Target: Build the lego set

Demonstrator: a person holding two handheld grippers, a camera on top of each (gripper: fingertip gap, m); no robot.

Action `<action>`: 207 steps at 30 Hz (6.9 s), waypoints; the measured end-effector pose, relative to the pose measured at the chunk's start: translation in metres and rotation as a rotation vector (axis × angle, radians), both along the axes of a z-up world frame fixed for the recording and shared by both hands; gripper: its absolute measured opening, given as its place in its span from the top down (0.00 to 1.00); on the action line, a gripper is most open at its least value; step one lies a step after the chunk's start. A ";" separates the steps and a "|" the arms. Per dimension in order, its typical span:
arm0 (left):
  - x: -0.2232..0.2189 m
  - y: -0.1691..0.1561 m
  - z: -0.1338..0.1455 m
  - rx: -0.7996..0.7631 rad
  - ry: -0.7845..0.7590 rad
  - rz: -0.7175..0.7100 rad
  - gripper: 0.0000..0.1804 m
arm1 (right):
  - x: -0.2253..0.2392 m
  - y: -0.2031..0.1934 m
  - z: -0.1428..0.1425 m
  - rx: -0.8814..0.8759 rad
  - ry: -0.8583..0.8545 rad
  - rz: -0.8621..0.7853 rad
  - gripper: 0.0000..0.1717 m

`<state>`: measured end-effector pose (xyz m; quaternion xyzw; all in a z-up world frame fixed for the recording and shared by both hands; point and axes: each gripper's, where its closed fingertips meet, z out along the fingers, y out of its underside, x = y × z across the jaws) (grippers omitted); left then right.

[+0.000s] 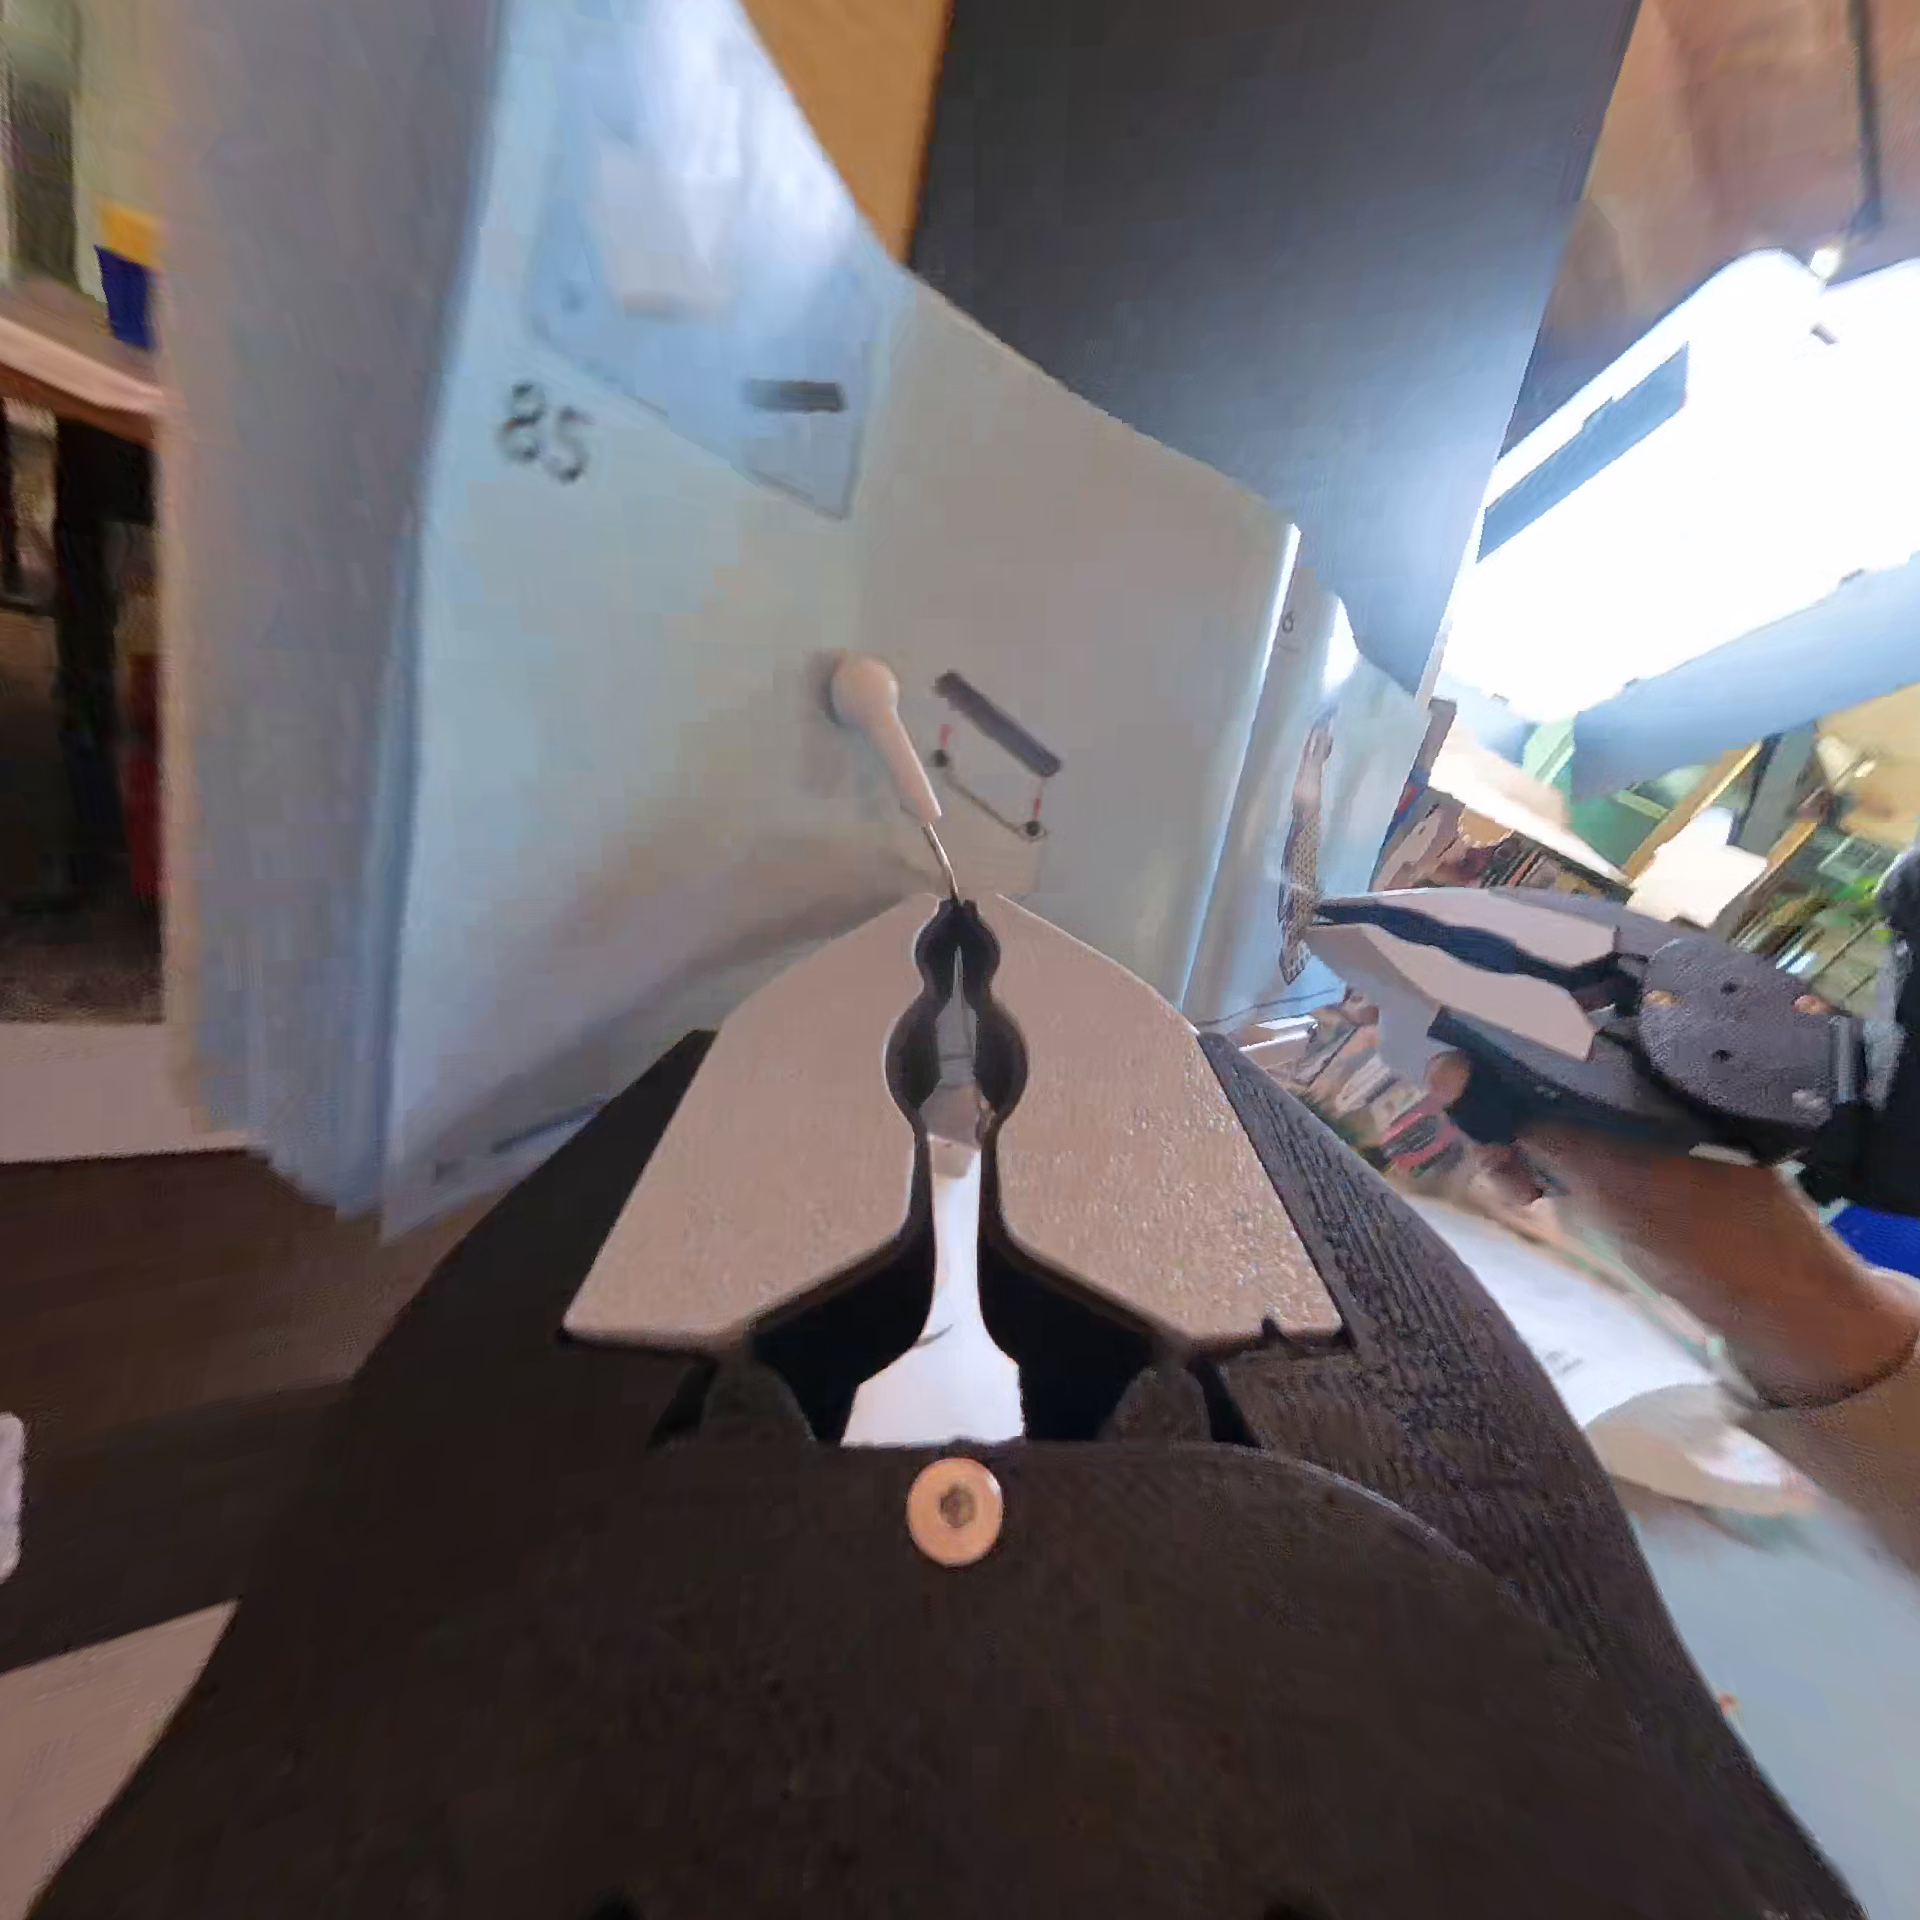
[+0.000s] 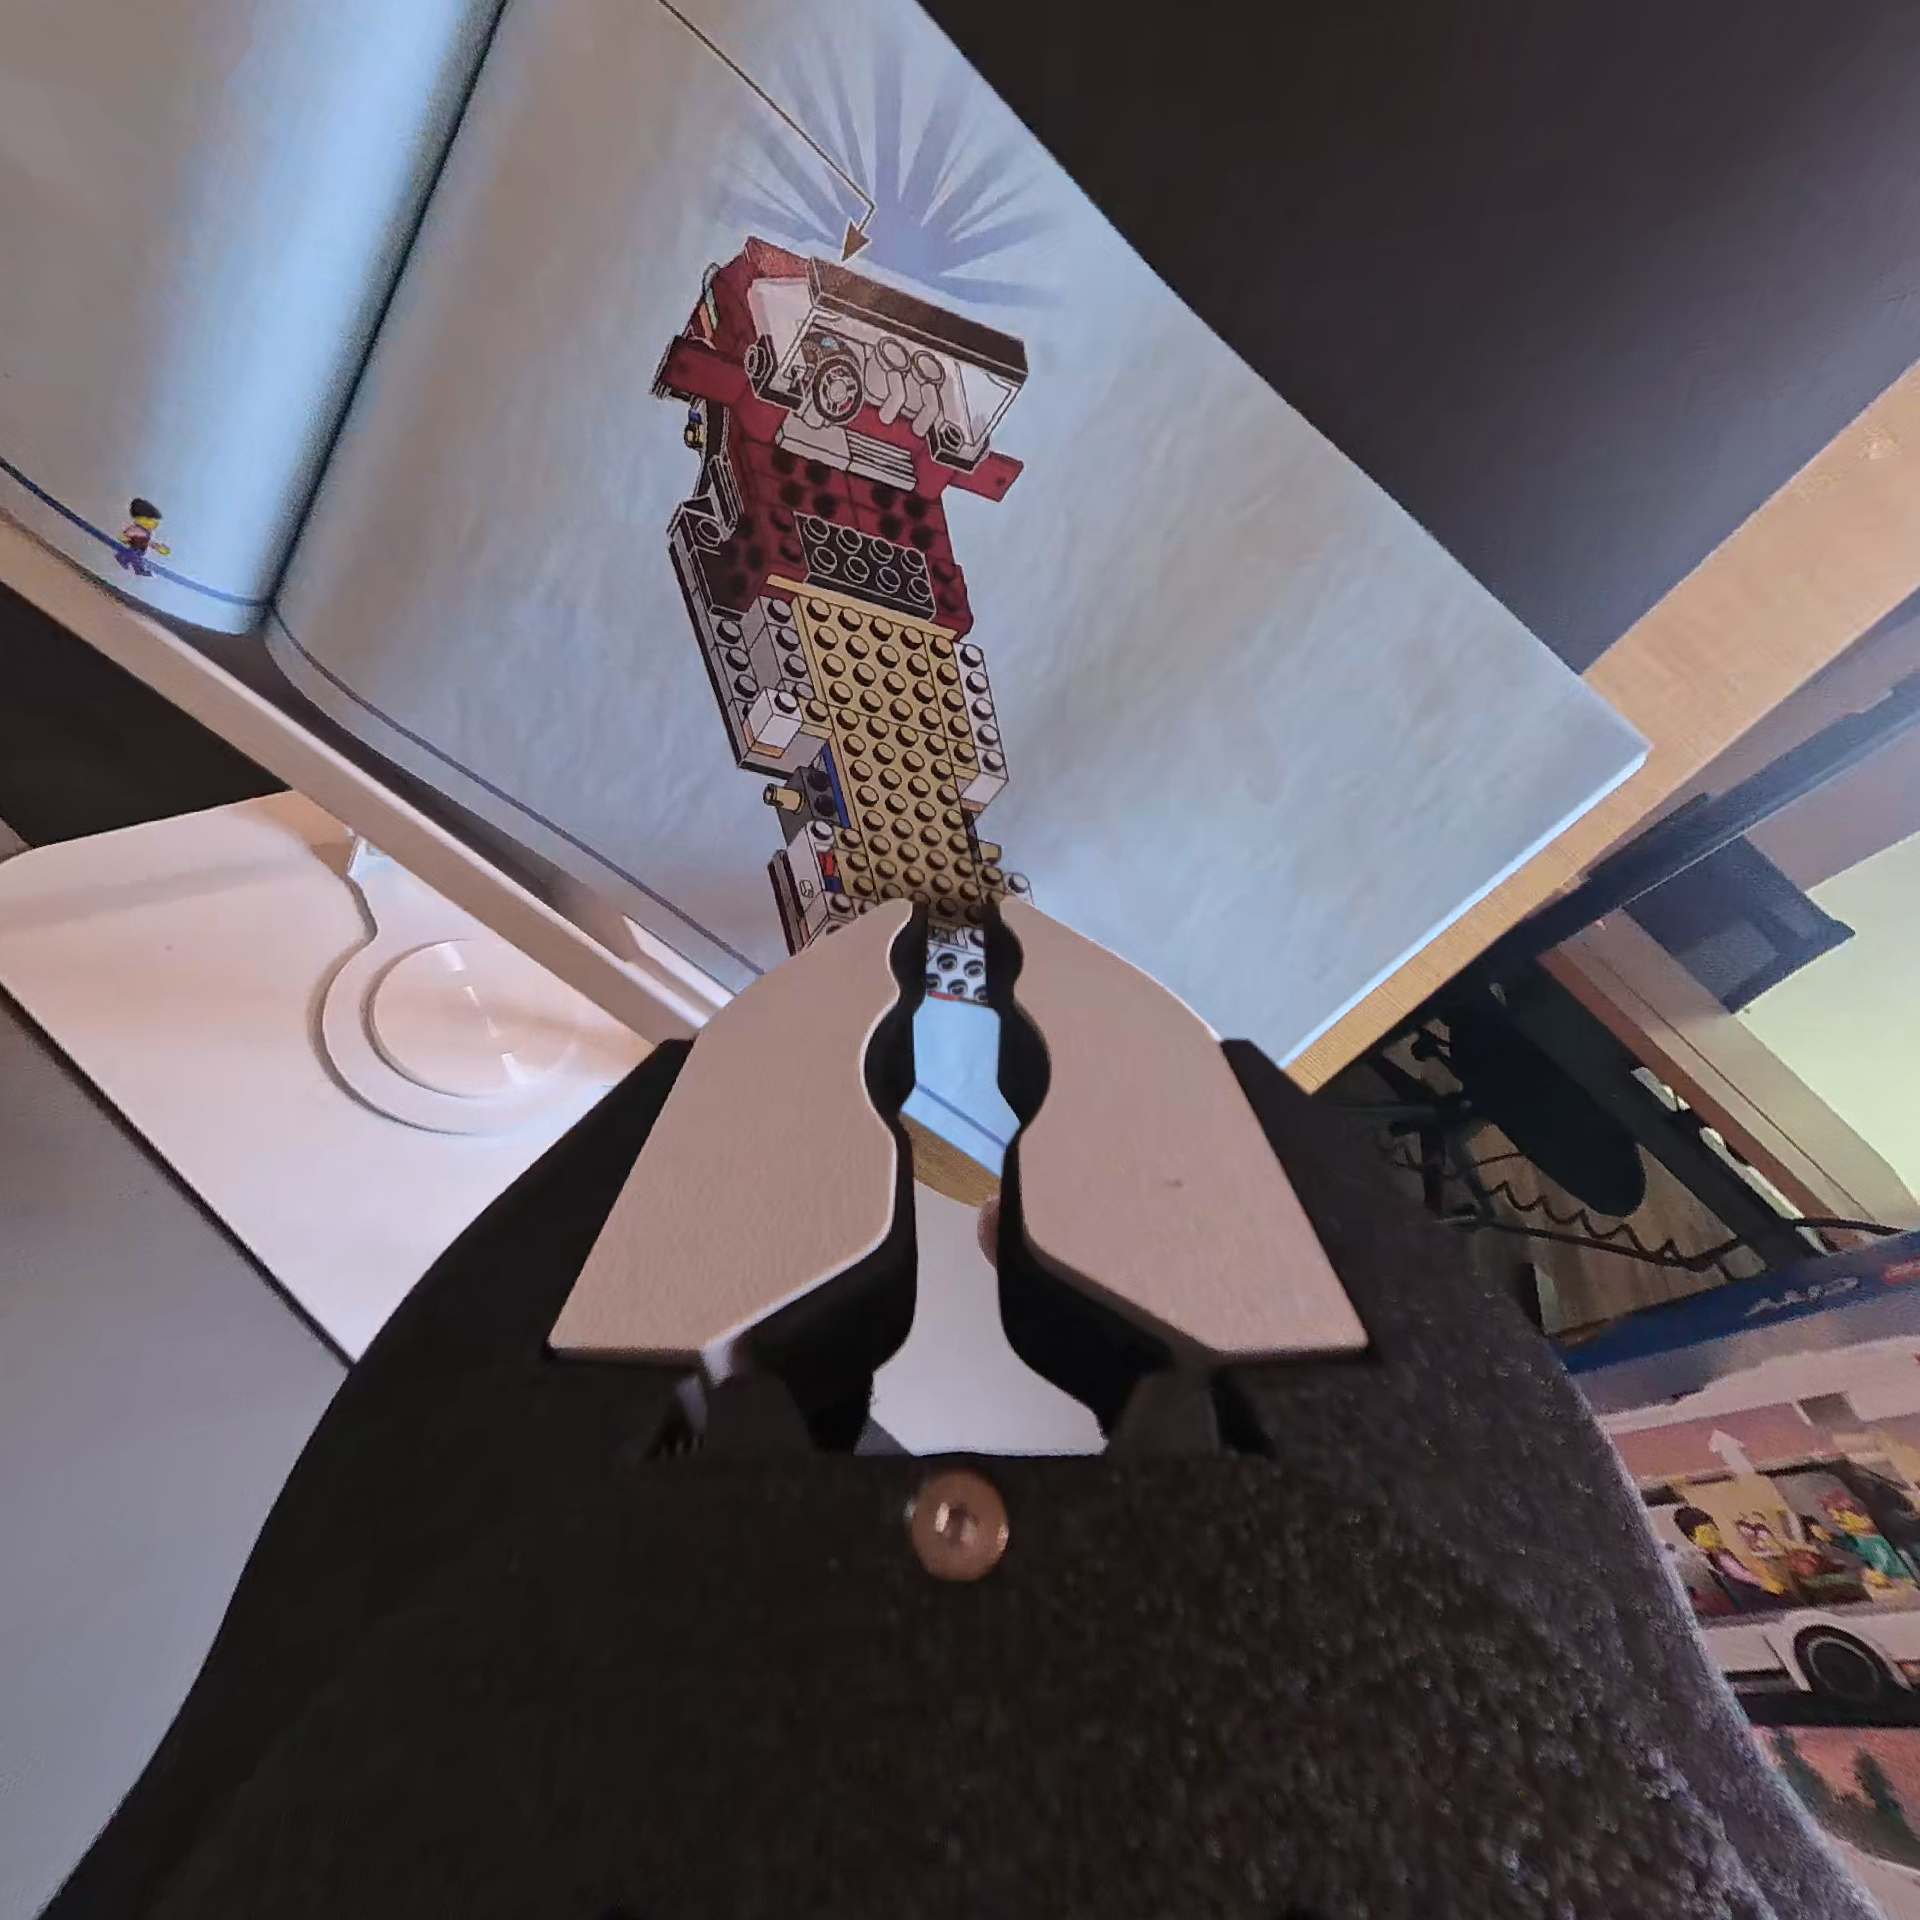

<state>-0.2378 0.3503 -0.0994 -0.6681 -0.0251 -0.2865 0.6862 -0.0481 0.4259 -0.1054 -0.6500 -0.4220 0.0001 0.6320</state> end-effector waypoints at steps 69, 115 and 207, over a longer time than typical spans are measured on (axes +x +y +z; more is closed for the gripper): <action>0.142 -0.028 0.045 -0.126 0.160 -0.449 0.91 | -0.061 -0.147 0.009 -0.173 0.036 0.759 0.86; -0.023 -0.018 -0.041 0.065 -1.070 -0.030 1.00 | -0.126 -0.055 0.011 -0.085 0.112 0.266 0.95; 0.045 0.017 -0.032 -0.118 1.363 0.041 1.00 | 0.048 0.044 0.015 -0.527 0.610 0.517 0.88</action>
